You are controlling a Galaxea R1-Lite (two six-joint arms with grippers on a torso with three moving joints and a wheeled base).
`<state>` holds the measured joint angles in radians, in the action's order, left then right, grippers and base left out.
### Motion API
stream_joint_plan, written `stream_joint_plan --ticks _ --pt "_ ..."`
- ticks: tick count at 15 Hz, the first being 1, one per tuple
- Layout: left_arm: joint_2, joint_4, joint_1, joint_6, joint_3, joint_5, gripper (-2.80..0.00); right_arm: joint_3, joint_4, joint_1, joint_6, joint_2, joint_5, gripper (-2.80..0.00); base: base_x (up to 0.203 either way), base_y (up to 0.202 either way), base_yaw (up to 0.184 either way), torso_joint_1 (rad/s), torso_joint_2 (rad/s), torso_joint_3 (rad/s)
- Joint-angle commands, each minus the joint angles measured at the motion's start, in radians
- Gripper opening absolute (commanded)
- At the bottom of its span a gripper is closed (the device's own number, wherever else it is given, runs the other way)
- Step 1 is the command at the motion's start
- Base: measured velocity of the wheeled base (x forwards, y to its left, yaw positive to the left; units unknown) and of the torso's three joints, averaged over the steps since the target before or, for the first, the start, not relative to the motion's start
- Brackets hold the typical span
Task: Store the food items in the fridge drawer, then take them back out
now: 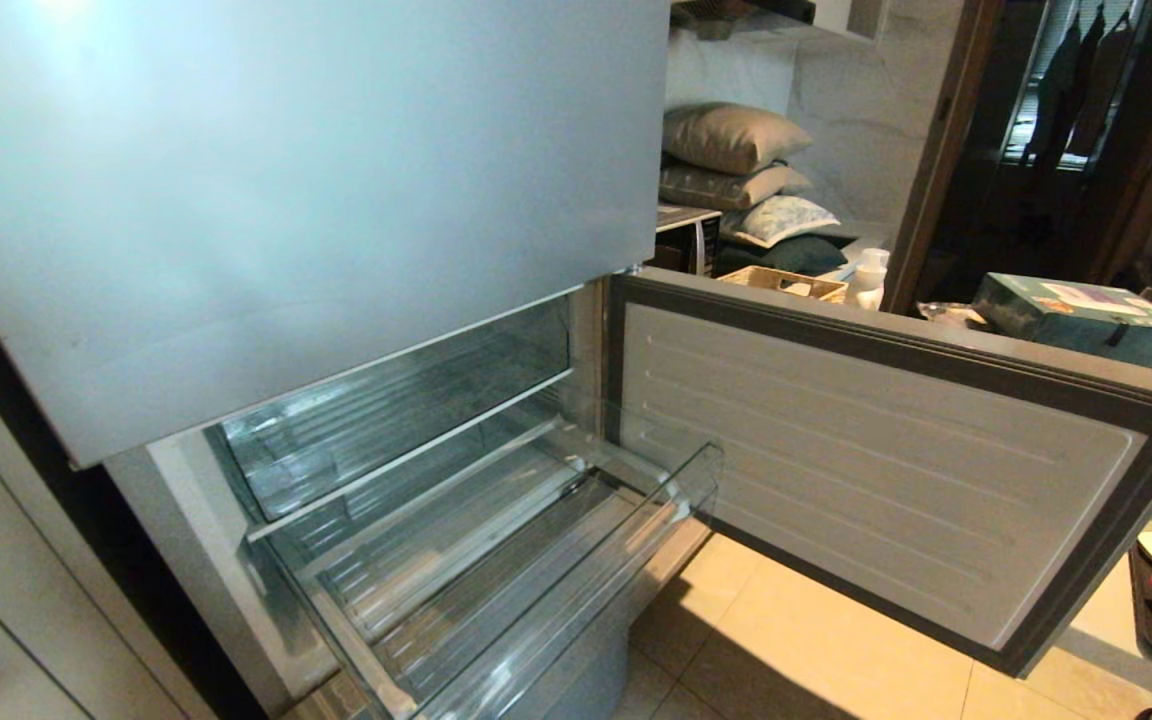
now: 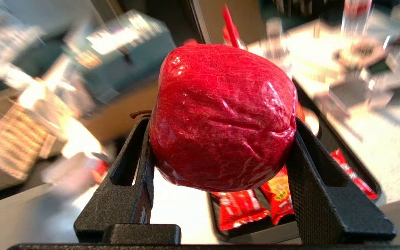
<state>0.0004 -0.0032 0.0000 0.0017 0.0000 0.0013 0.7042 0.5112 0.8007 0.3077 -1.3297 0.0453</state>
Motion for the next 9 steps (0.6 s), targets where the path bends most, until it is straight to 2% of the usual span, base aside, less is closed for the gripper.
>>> stream_joint_plan --ticks 1,3,5,9 --pt "0.001 -0.001 0.0 0.0 0.002 0.0 -2.8 0.034 0.022 0.063 0.0 -0.24 -0.069 -2.8 0.0 0.0 0.0 0.0 0.0 0.0" --pt "0.001 0.0 0.0 0.0 0.002 0.0 -2.8 0.075 0.028 0.081 -0.006 -0.348 -0.126 -2.8 0.0 0.0 0.0 0.0 0.0 0.0" --pt "0.001 -0.001 0.0 0.0 0.002 0.0 -2.8 0.116 0.028 0.087 -0.051 -0.454 -0.159 -2.8 0.0 0.0 0.0 0.0 0.0 0.0" --pt "0.001 0.0 0.0 0.0 0.002 0.0 -2.8 0.258 0.025 0.089 -0.094 -0.625 -0.231 -2.8 0.0 0.0 0.0 0.0 0.0 0.0"
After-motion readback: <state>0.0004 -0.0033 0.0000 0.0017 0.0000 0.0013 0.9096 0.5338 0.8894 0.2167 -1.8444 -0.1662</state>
